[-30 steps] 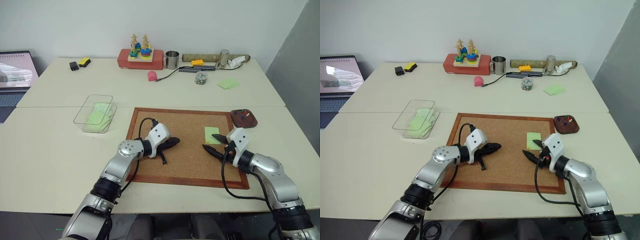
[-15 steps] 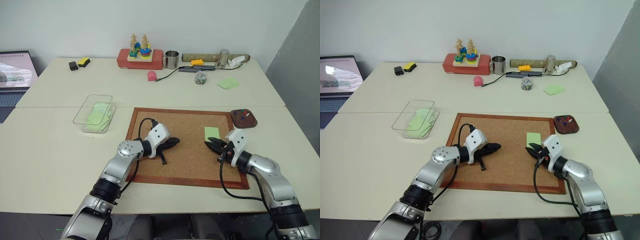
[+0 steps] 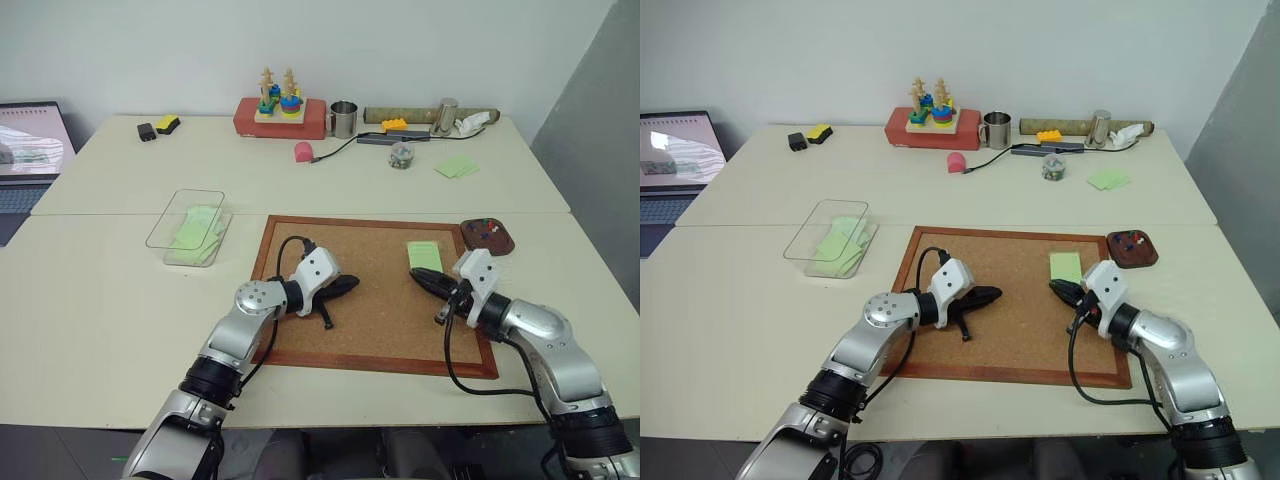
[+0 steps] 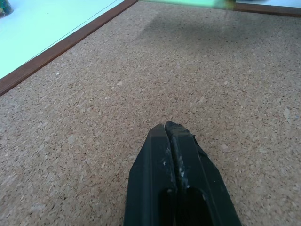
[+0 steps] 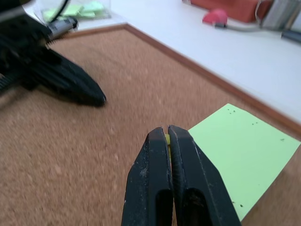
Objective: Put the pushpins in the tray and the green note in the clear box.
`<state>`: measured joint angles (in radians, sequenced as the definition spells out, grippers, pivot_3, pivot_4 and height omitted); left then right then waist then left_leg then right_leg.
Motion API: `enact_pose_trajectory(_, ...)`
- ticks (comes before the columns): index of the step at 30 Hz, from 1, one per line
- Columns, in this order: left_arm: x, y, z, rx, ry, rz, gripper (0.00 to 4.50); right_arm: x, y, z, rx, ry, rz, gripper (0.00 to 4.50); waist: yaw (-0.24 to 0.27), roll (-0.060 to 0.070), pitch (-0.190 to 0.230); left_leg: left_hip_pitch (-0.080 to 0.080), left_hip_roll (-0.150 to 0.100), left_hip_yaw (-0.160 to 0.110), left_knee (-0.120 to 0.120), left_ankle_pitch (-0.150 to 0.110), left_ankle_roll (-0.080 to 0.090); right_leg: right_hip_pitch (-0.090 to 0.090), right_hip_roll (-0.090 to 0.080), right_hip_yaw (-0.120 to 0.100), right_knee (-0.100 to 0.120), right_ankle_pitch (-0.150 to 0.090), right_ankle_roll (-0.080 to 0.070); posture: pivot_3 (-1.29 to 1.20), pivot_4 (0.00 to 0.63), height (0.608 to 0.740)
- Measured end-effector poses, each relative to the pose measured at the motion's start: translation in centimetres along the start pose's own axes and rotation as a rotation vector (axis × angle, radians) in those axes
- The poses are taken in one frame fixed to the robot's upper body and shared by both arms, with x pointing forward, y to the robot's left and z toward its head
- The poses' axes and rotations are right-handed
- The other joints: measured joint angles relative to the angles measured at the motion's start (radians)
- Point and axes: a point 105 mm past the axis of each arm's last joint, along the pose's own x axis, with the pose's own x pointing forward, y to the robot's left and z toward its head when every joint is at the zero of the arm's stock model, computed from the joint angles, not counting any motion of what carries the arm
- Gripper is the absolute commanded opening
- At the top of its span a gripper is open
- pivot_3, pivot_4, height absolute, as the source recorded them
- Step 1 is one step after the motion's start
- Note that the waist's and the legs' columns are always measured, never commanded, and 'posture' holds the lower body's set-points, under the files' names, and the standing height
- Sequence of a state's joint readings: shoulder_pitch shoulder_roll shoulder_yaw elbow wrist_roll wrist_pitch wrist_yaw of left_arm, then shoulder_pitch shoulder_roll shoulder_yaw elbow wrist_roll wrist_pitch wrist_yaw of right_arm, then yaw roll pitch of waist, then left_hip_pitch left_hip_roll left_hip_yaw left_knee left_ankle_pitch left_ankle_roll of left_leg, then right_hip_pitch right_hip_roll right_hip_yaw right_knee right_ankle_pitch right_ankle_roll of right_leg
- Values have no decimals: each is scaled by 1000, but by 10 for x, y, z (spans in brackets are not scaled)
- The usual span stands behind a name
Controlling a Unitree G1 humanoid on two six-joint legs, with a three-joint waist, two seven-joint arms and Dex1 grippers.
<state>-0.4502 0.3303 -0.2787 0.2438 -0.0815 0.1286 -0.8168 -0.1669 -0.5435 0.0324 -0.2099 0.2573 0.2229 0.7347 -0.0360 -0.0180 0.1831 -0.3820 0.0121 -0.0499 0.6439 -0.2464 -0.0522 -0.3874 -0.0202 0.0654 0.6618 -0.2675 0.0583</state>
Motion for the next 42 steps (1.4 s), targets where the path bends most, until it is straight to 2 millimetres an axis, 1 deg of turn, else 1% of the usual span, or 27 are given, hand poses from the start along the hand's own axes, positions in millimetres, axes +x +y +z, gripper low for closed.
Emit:
enact_pose_trajectory(4, 0, 1, 2, -15, -11, 5, 0, -4, 1, 13, -74, -5, 28, 18, 0, 0, 0, 0, 0, 0, 0, 0, 0, 0, 0, 0, 0, 0, 0, 0, 150, 740)
enact_pose_trajectory(5, -1, 2, 4, -58, -23, 10, 0, -5, 2, 15, -106, -3, 41, 18, 0, 0, 0, 0, 0, 0, 0, 0, 0, 0, 0, 0, 0, 0, 0, 0, 150, 740)
enact_pose_trajectory(7, -3, 3, 6, -132, -41, 14, 379, -6, 2, 18, -165, 4, 51, 0, -1, -1, 1, -1, 0, 0, 0, 0, 0, -1, 0, 0, 0, 0, 0, 0, 150, 740)
enact_pose_trajectory(8, -6, 4, 8, -185, -54, 7, 448, -6, 2, 20, -197, 5, 56, 0, -2, -2, 1, -1, 0, 0, 0, 0, 0, -1, 0, 0, 0, 0, 0, 0, 150, 740)
enact_pose_trajectory(10, -15, 7, 13, -319, -99, -5, 876, -7, 4, 21, -274, 14, 72, 0, -4, -2, 2, -3, 0, -1, 0, 0, 0, -2, 0, -1, 0, 0, 0, 0, 150, 740)
enact_pose_trajectory(11, -26, 9, 25, -430, -161, -29, 1101, -7, 4, 23, -335, 13, 78, 0, -4, -3, 3, -4, 0, -2, 0, 0, 0, -3, 0, -2, -1, 0, 0, 0, 150, 740)
enact_pose_trajectory(12, -28, 10, 29, -452, -177, -37, 1199, -7, 4, 24, -348, 11, 77, 0, -4, -4, 3, -4, 1, -2, 0, 0, 0, -3, 0, -2, -1, 0, 0, 0, 150, 740)
enact_pose_trajectory(16, -50, 11, 58, -648, -323, -130, 1968, -6, 5, 30, -479, -19, 83, 0, -2, -4, 3, -5, 0, -1, 0, 0, 0, -3, -1, -2, -2, 0, 0, 0, 150, 740)
enact_pose_trajectory(17, -55, 12, 66, -703, -360, -155, 2213, -4, 6, 34, -541, -38, 87, 0, -1, -4, 3, -5, 0, -2, 0, 0, 0, -2, -1, -2, -2, 0, 0, 0, 150, 740)
enact_pose_trajectory(21, -54, 9, 72, -796, -403, -194, 2919, -3, 6, 42, -644, -82, 91, 0, 3, -5, 3, -4, 0, -1, 1, 0, 0, -2, -1, -2, -2, 0, 0, 0, 150, 740)
enact_pose_trajectory(23, -48, 5, 77, -837, -428, -214, 3246, -1, 10, 47, -706, -113, 109, 0, 4, -5, 4, -4, 0, -2, 1, 0, 0, -2, -1, -2, -2, 0, 0, 0, 150, 740)
enact_pose_trajectory(24, -44, 4, 80, -844, -436, -220, 3498, 1, 13, 51, -727, -134, 120, 0, 4, -5, 4, -4, 0, -2, 1, 0, 0, -2, -1, -2, -2, 0, 0, 0, 150, 740)
enact_pose_trajectory(27, -38, 0, 91, -840, -458, -254, 3498, 2, 16, 59, -765, -177, 131, 0, 4, -6, 4, -4, 0, -2, 1, 0, 0, -2, -1, -2, -2, 1, -1, 0, 150, 740)
enact_pose_trajectory(31, -30, -8, 97, -848, -467, -302, 3498, 4, 23, 64, -795, -212, 160, 0, 4, -6, 4, -4, 0, -1, 1, 0, 0, -2, -1, -2, -2, 2, -3, 0, 150, 740)
enact_pose_trajectory(37, -22, -13, 108, -829, -483, -348, 3498, 5, 30, 66, -818, -235, 197, 0, 4, -6, 4, -4, -1, -1, 1, 0, 0, -2, -1, -1, -2, 2, -3, 0, 150, 740)
enact_pose_trajectory(39, -20, -15, 109, -826, -487, -361, 3137, 5, 31, 66, -821, -237, 198, 0, 4, -6, 4, -4, 0, -1, 1, 0, 0, -2, -1, -2, -2, 2, -3, 0, 150, 740)
enact_pose_trajectory(41, -19, -14, 108, -827, -491, -357, 2987, 5, 31, 66, -822, -238, 199, 0, 4, -6, 4, -4, 0, -1, 1, 0, 0, -2, -1, -2, -2, 2, -3, 0, 150, 740)
enact_pose_trajectory(42, -18, -13, 107, -833, -489, -353, 2711, 5, 31, 66, -822, -239, 200, 0, 4, -6, 4, -4, 0, -1, 1, 0, 0, -2, -1, -2, -2, 2, -3, 0, 150, 740)
